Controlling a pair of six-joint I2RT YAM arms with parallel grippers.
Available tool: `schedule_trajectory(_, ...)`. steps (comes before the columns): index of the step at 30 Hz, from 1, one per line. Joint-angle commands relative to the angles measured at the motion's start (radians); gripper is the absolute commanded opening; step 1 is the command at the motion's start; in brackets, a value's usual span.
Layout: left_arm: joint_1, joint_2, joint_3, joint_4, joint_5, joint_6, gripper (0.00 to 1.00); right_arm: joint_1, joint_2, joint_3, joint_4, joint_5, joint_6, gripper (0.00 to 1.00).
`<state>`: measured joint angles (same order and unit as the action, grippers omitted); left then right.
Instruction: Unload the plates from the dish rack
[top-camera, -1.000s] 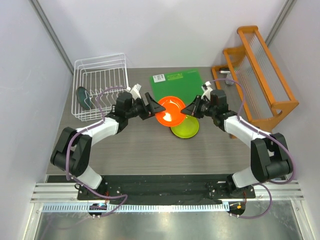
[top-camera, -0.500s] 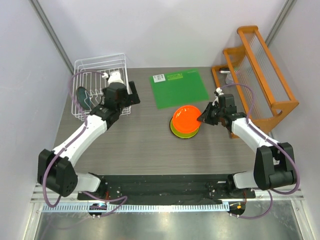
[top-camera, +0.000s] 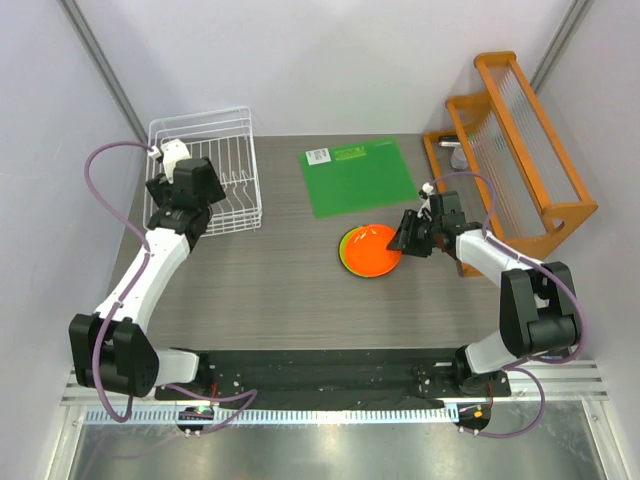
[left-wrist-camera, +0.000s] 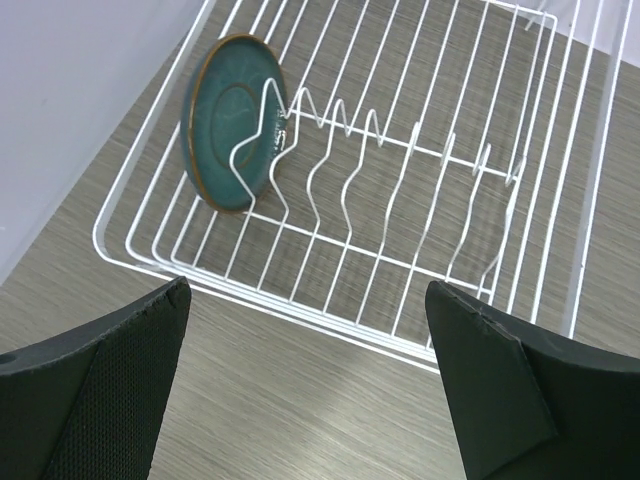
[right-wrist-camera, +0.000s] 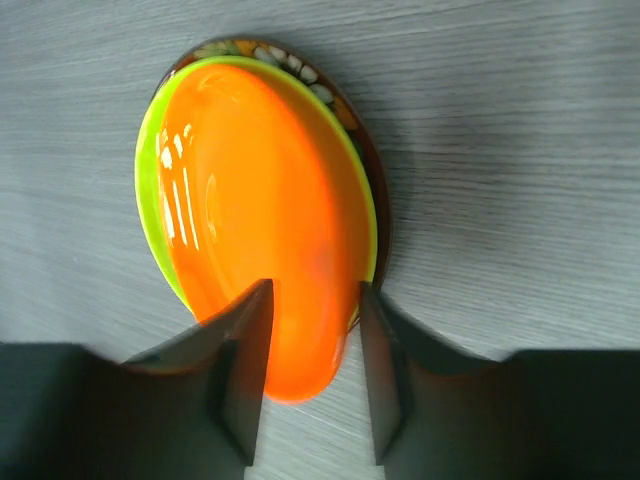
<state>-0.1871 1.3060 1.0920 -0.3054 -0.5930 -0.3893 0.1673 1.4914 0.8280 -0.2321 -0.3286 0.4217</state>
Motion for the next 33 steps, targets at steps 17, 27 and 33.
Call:
schedule_trajectory(17,0.207,0.134,0.106,0.017,0.016,-0.023,1.00,0.003,-0.149,0.054,-0.069,0.230,-0.080,0.72)
schedule_trajectory(27,0.299,0.305,0.196,0.107,0.076,0.007,1.00,0.003,-0.112,0.062,-0.053,0.244,-0.092,0.72)
schedule_trajectory(33,0.313,0.410,0.256,0.140,0.070,0.032,0.97,0.003,-0.062,0.066,-0.041,0.232,-0.097,0.72)
